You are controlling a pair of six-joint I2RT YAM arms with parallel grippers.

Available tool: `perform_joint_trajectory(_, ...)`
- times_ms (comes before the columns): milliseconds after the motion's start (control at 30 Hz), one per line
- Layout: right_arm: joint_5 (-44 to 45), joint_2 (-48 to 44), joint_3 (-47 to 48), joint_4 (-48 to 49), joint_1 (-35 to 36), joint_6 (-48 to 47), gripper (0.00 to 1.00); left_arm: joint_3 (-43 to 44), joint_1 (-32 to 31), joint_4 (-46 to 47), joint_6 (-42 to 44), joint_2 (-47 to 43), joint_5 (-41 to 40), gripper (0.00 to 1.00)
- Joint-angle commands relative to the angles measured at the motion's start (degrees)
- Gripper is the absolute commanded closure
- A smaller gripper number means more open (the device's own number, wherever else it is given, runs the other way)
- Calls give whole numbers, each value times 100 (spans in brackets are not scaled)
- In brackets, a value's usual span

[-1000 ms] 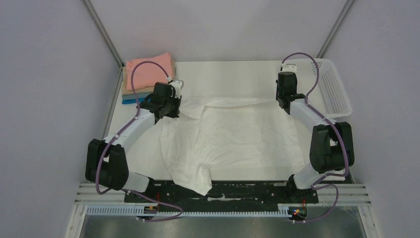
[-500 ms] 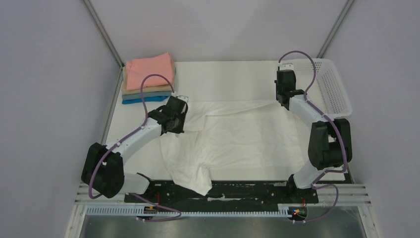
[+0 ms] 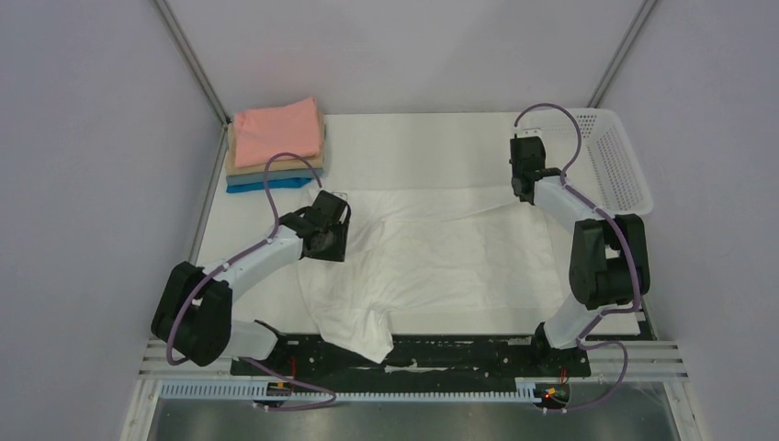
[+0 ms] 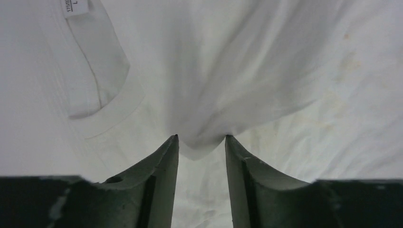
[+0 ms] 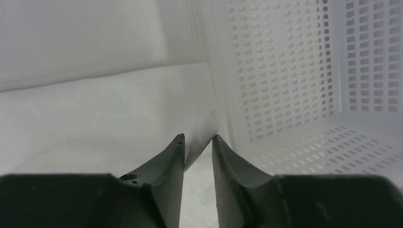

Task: Fold and stack the t-shirts
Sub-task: Fold the flattened tshirt in 1/3 of the way, then grab the side of the flattened tshirt closest away from the robot with both arms

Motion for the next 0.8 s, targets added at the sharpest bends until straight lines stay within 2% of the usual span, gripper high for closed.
perform_joint_trajectory(0,46,-330,-190,-24,-39,70,66,-59,-137,385,-221,-442,355,28)
perform_joint_trajectory(33,11,-419,-235,-31,-40,69,65,-50,-137,414,-205,-526,388,23)
perform_joint_trajectory(100,-170,-582,-302,-24,-34,69,60,50,-138,356,-203,-654,348,22)
perform_joint_trajectory(267,-819,-1077,-592,101,-20,204,32,362,-131,670,-447,-678,291,20)
perform_joint_trajectory(433,-2245,-1455,-1160,784,82,130,2,632,15,1355,-917,188,327,19)
perform_joint_trajectory(500,-2716,-1412,-1310,1088,134,129,2,707,156,1748,-1009,694,650,18)
perform_joint_trajectory(600,-2920,-1145,-1336,1256,201,258,2,897,389,1989,-1160,1380,1004,18)
perform_joint_trajectory(700,-2883,-783,-1289,1388,239,368,2,1146,573,1981,-1223,2085,1198,17)
perform_joint_trajectory(767,-2551,-523,-1207,1427,235,532,2,1288,697,1947,-1260,2451,1251,17)
